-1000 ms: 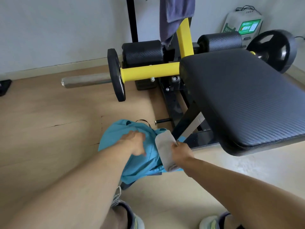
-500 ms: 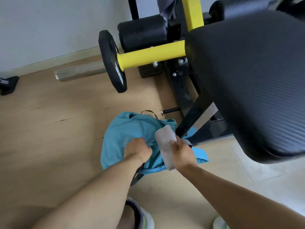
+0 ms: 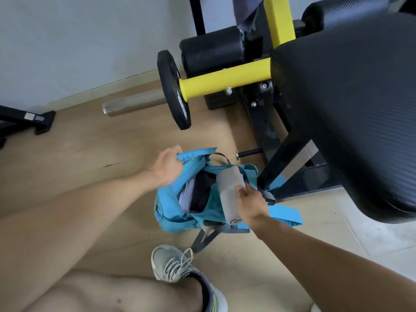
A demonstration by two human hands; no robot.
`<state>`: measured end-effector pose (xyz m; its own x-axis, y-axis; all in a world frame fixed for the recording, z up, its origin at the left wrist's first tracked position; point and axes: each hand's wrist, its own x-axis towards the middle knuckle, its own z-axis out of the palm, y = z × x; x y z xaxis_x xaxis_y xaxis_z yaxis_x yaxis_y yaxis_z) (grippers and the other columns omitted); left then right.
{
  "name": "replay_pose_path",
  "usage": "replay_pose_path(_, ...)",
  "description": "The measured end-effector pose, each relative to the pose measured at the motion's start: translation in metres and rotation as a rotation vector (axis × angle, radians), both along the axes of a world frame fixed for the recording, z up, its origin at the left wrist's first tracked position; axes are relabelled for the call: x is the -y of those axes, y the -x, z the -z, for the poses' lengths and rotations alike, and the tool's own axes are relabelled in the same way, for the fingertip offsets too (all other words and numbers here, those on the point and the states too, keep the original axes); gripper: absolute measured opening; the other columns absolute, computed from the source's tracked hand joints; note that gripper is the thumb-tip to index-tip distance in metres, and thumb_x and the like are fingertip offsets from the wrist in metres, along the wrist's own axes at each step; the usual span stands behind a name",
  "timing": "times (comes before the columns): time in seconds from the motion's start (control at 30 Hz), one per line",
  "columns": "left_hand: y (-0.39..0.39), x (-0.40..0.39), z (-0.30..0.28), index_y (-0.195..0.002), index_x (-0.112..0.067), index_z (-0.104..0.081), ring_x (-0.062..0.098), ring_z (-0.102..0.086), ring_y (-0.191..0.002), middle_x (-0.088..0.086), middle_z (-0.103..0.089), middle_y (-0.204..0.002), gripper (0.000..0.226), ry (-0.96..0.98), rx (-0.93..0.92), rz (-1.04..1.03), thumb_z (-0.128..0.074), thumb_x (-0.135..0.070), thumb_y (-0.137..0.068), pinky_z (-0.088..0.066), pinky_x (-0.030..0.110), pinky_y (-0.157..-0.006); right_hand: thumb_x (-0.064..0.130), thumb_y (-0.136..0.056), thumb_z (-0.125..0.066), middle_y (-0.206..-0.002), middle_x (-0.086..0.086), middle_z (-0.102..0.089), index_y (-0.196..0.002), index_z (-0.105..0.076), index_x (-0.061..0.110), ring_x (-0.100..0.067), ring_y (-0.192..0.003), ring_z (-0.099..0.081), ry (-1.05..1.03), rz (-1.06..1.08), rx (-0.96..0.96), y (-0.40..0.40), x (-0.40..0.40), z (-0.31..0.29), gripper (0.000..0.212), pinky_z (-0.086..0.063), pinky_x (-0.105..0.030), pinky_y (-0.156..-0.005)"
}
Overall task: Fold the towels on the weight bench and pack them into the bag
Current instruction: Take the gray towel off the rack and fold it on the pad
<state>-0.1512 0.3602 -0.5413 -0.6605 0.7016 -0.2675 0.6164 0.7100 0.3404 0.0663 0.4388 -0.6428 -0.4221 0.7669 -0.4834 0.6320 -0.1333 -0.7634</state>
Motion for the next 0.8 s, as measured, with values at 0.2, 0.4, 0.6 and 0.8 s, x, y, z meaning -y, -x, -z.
replay_pose_path(0.2,-0.03,0.003,0.003,-0.065,-0.013,-0.042,0.023,-0.04,-0.056,0.002,-0.045,-0.064,0.073,0.112,-0.04,0.156,-0.066,-0.082,-0.069,-0.032,0.035,-0.053,0.042,-0.104,-0.036,-0.116,-0.008,-0.067,-0.121,-0.061,0.023,-0.03,-0.105,-0.061,0.091,-0.014,-0.057,0.026,0.006,0.002,0.036,-0.048,-0.038,-0.09)
replay_pose_path(0.4,-0.017,0.004,-0.004,-0.063,-0.007,-0.046,0.026,-0.047,-0.049,0.011,-0.054,-0.067,0.059,0.076,-0.133,-0.088,-0.036,-0.047,-0.107,-0.031,0.031,-0.047,0.037,-0.105,-0.036,-0.136,-0.005,-0.06,-0.147,-0.046,0.025,-0.031,-0.121,-0.057,0.154,-0.013,-0.088,0.059,0.015,0.003,0.045,-0.045,-0.039,-0.1)
replay_pose_path(0.6,0.029,0.035,0.009,-0.075,-0.006,-0.052,0.032,-0.061,-0.063,0.016,-0.065,-0.078,0.035,0.154,-0.019,-0.347,-0.039,-0.023,-0.102,-0.05,0.034,-0.06,0.027,-0.105,-0.034,-0.138,-0.007,-0.057,-0.157,-0.028,0.028,-0.03,-0.115,-0.056,0.159,-0.061,-0.167,0.09,0.031,0.005,0.052,-0.046,-0.038,-0.094)
replay_pose_path(0.8,0.031,0.045,0.005,-0.084,-0.021,-0.05,0.031,-0.062,-0.079,0.004,-0.061,-0.084,0.013,0.166,-0.084,-0.306,-0.043,-0.011,-0.086,-0.052,0.036,-0.07,0.028,-0.105,-0.041,-0.137,-0.015,-0.055,-0.162,-0.004,0.019,-0.031,-0.107,-0.058,0.168,-0.315,0.082,0.098,0.04,0.023,0.069,-0.047,-0.034,-0.078)
